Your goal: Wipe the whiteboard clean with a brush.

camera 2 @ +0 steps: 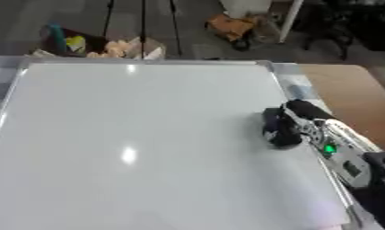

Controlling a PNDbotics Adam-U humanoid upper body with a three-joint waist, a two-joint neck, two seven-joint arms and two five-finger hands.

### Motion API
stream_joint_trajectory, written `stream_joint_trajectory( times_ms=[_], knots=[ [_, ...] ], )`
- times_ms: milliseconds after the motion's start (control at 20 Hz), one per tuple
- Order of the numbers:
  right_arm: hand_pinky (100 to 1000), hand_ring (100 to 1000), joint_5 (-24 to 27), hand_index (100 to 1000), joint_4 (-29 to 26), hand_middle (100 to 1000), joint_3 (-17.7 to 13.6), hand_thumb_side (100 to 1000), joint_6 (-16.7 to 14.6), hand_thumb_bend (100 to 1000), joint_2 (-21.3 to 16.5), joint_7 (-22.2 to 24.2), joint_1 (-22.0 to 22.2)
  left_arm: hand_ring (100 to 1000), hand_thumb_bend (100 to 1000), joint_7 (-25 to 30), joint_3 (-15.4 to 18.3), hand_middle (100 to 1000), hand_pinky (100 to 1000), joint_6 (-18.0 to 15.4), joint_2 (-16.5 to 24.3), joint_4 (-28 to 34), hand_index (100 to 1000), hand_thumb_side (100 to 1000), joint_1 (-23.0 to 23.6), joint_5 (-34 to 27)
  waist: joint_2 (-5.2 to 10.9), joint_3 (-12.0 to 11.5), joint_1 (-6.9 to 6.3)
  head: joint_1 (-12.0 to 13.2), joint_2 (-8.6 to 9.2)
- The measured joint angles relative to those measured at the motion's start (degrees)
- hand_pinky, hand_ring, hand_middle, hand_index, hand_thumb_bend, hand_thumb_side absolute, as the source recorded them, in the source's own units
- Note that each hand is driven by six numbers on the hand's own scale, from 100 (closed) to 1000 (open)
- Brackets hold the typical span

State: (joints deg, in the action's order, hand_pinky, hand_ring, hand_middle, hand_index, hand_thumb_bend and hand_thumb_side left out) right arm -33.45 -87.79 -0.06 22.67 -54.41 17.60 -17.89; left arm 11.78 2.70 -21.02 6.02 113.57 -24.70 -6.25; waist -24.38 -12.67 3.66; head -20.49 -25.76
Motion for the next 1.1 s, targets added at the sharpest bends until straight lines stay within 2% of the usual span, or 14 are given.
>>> stream_joint_trajectory(
  times_ms=[550,1100],
  knots=[
    [600,611,0.00,385,2.87,308,-2.02,316,2.45,100,-1.03,-1.95,0.80,712,105,0.11,0.00,587,357,-0.11,0.00,0.00,478,936,0.06,0.22,-0.16,0.12,-0.01,0.22,0.22],
    [601,611,-0.51,385,3.79,307,-2.48,315,3.00,100,-1.47,-2.54,1.06,713,106,0.23,0.00,588,357,-0.17,0.00,0.00,478,936,0.07,0.27,-0.34,0.17,-0.03,0.22,0.30]
  ],
)
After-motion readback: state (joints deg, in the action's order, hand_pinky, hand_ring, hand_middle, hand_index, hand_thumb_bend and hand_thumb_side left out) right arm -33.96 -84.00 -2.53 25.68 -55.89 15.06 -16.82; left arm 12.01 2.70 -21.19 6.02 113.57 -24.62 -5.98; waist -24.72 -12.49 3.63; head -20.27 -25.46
